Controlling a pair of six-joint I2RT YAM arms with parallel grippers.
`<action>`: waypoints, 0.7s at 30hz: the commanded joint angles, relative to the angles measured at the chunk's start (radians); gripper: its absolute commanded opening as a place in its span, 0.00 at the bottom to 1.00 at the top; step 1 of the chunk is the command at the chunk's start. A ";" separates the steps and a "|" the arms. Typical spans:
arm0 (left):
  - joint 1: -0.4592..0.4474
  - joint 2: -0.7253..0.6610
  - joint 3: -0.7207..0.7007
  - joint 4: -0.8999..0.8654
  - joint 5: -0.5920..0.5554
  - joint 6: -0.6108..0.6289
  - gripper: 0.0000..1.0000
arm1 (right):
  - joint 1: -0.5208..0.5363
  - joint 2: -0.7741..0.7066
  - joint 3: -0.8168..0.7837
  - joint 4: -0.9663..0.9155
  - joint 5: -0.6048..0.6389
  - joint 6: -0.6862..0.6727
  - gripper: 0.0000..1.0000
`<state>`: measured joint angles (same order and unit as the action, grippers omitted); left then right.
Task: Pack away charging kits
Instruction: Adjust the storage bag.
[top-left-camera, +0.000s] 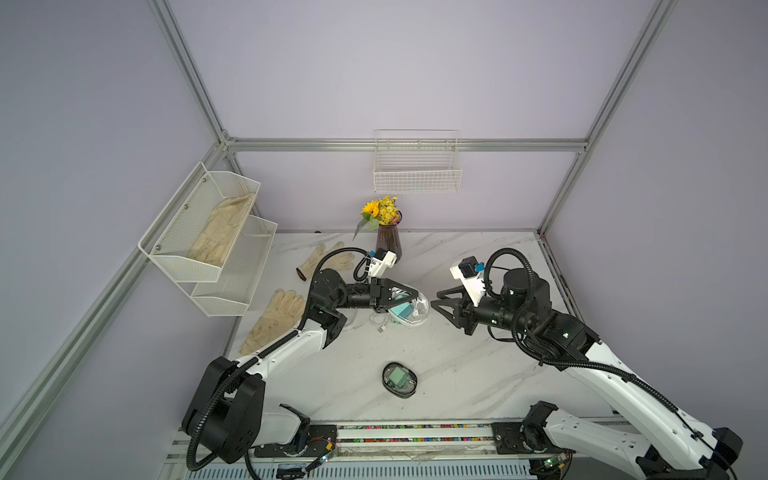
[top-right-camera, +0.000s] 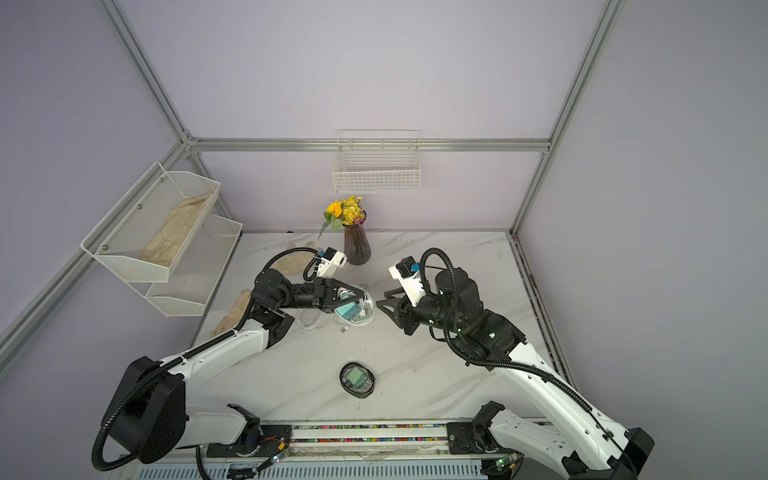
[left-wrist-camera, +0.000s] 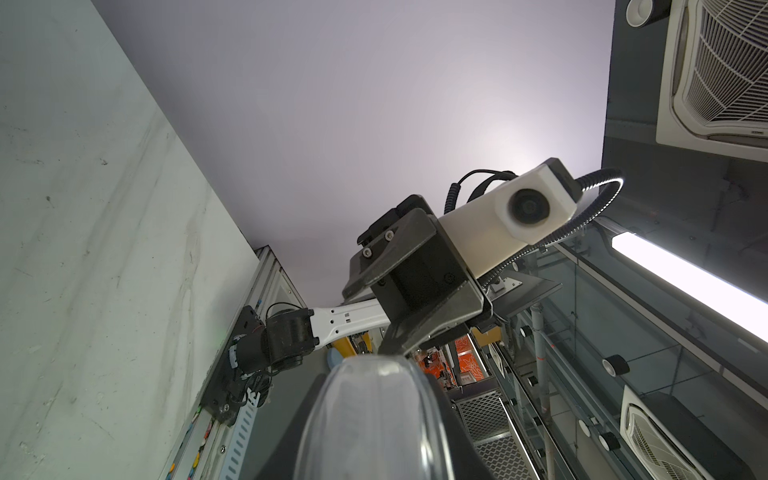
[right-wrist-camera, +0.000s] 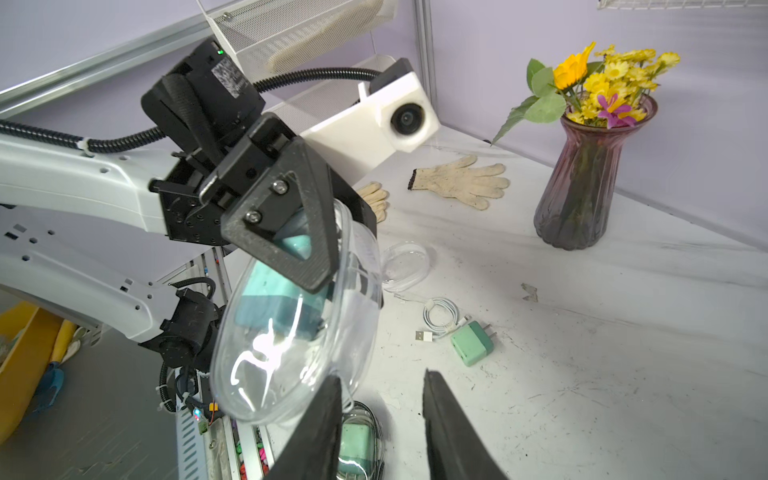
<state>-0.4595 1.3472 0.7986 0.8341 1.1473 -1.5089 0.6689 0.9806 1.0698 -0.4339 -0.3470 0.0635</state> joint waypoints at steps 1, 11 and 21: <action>0.002 -0.023 0.036 0.062 0.015 -0.013 0.32 | 0.004 -0.012 -0.001 -0.018 -0.011 -0.036 0.37; 0.002 -0.018 0.045 0.067 0.021 -0.016 0.33 | 0.010 0.057 -0.008 -0.003 -0.112 -0.036 0.42; 0.002 -0.019 0.036 0.076 0.026 -0.015 0.34 | 0.013 0.081 0.007 0.024 -0.125 -0.033 0.14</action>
<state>-0.4515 1.3472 0.7986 0.8452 1.1648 -1.5105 0.6762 1.0428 1.0683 -0.4271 -0.4595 0.0467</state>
